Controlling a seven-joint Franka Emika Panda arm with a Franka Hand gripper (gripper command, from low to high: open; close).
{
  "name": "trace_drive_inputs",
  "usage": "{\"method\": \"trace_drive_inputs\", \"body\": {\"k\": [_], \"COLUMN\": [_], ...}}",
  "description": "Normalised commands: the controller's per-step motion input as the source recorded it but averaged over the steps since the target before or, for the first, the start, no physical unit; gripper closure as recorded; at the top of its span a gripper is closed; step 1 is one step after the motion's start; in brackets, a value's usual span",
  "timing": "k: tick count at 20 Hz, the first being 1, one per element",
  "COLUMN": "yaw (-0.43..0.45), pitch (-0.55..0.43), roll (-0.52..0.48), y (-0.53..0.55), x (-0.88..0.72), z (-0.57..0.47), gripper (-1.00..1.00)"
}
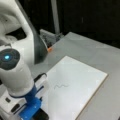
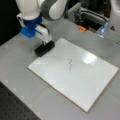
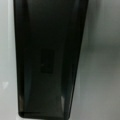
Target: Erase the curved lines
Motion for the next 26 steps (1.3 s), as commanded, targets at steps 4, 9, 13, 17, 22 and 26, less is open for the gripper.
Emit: {"method": "trace_drive_inputs", "body": {"k": [4,9,13,17,22,26], "yaw": [-0.143,-0.152,-0.157,-0.15,-0.124,-0.1], "pitch": [-0.13,-0.125,-0.118,-0.105,-0.095,-0.087], "roll": [0.013,0.034,0.055,0.085,0.084,0.063], "y": [0.12,0.09,0.03,0.03,0.06,0.02], "x": [-0.03,0.01,0.04,0.07,0.05,0.0], "z": [-0.18,-0.17,-0.18,-0.2,-0.18,-0.09], "gripper": [-1.0,-1.0,-1.0,-1.0,-1.0,-1.0]}}
